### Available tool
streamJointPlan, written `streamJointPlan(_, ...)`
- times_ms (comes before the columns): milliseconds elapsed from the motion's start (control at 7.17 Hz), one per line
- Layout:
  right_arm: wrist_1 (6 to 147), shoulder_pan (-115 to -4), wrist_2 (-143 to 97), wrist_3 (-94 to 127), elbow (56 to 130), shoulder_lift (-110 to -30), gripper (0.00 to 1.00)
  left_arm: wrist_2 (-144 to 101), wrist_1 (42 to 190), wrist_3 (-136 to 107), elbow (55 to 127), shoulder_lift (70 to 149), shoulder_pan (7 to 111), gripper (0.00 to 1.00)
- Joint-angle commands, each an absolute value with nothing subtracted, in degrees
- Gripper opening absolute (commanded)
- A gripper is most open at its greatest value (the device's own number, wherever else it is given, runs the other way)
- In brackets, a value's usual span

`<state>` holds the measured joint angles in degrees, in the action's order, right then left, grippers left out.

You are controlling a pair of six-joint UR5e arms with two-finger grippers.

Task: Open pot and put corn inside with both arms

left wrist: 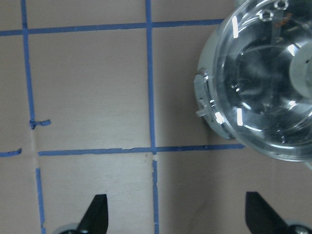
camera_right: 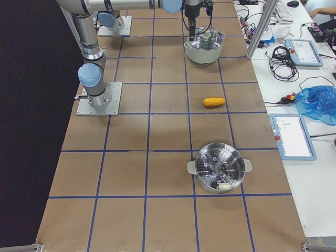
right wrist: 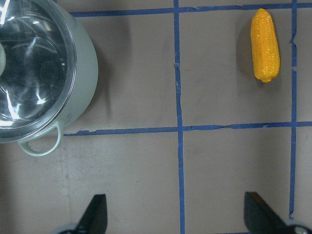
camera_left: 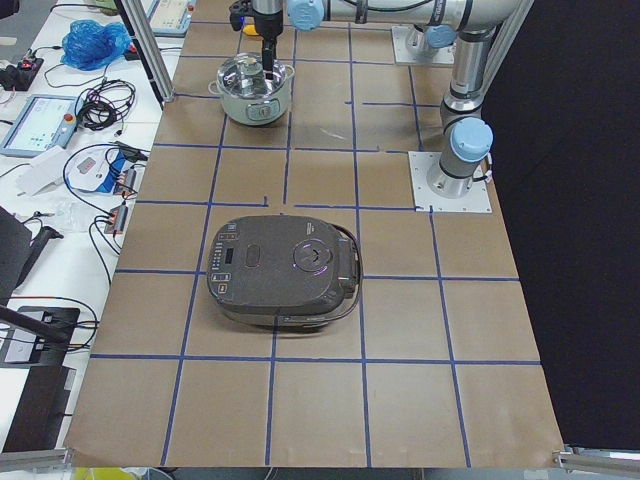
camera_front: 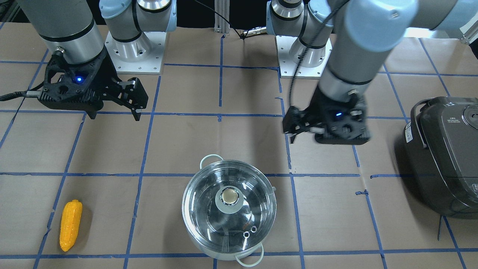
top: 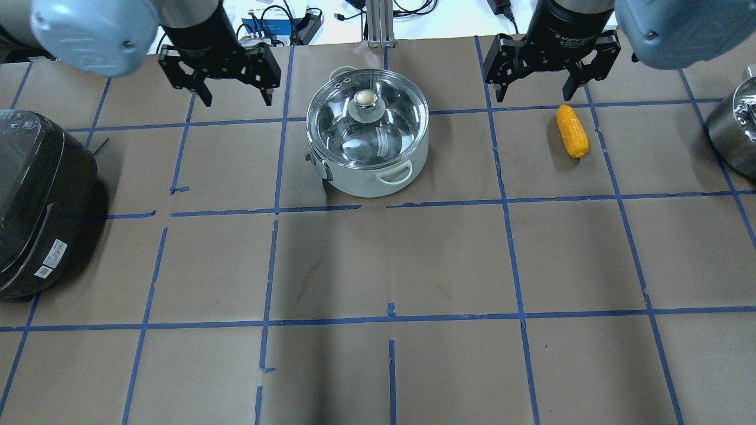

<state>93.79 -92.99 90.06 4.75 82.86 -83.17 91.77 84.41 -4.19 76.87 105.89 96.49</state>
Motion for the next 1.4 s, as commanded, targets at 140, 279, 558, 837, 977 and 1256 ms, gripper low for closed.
streamJointPlan(140,94.0,-92.7,90.1,4.7,82.9,-83.0,1.00,90.2,83.3,-13.1,63.5,121.2,106.9,1.00)
streamJointPlan(279,94.0,-92.9,90.0,4.8,82.9,-83.0,1.00,90.2,83.2,-14.1,61.5,124.0,107.3,1.00)
streamJointPlan(558,93.8,-92.9,90.3,4.7,82.9,-82.9,1.00,89.7,82.4,-13.5,60.5,124.6,107.2,1.00)
streamJointPlan(837,94.0,-93.2,89.6,4.9,82.9,-82.9,1.00,89.7,82.4,-12.9,60.5,125.1,107.2,1.00)
streamJointPlan(977,94.0,-93.2,89.5,4.9,82.9,-82.8,1.00,89.7,81.7,-12.9,60.5,125.8,107.2,1.00)
streamJointPlan(1256,94.0,-93.2,89.6,4.8,82.9,-82.8,1.00,90.0,81.5,-12.0,60.8,126.0,107.2,1.00)
